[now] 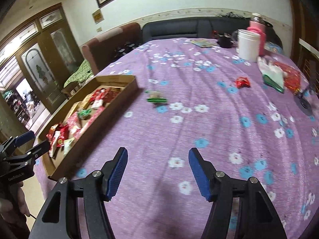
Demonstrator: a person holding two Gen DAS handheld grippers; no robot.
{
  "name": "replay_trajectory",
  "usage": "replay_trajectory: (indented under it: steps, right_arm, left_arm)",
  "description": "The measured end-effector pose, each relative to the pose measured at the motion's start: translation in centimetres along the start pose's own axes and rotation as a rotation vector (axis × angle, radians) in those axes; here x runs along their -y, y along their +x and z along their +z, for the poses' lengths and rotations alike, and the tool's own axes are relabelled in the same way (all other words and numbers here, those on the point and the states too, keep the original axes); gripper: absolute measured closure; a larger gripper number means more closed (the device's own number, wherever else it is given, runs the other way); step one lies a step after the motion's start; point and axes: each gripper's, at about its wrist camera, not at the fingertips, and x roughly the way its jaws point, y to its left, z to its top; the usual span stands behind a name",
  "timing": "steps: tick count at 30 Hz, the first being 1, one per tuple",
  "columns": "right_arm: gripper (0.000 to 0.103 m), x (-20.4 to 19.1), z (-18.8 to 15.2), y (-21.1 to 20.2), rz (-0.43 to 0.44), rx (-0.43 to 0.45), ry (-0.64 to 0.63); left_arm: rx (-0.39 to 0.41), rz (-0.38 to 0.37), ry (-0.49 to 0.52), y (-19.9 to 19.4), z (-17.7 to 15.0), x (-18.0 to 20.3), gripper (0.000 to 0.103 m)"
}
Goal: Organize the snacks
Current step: 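Withdraw both tools from the box back over the table, then grasp a clear green-zip bag with the left tool while the right tool grasps a red foil candy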
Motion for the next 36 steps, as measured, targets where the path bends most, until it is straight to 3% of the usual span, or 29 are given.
replay_trajectory:
  steps: [5,11,17,20,25,36]
  right_arm:
    - [0.035,3.6,0.0,-1.3,-0.077,0.004,0.041]
    - [0.035,9.5,0.0,-3.8,-0.21,0.017,0.113]
    - [0.035,13.5,1.5,-3.8,-0.22,0.025,0.219]
    - [0.036,13.7,3.5,-2.1,-0.187,0.036,0.227]
    - [0.035,14.6,7.9,2.7,-0.026,0.022,0.323]
    - [0.037,17.1,13.1,11.1,-0.189,-0.036,0.385]
  left_arm:
    - [0.025,-0.117,0.027,-0.8,0.0,0.7,0.014]
    - [0.065,-0.201,0.052,-1.1,0.3,2.0,0.014]
    - [0.032,-0.384,0.069,-0.5,0.2,4.0,0.014]
    - [0.018,-0.474,0.067,-0.7,0.3,4.7,0.014]
    - [0.006,-0.522,0.075,-0.4,0.5,5.5,0.015]
    - [-0.11,-0.611,-0.005,3.6,2.4,5.4,0.015]
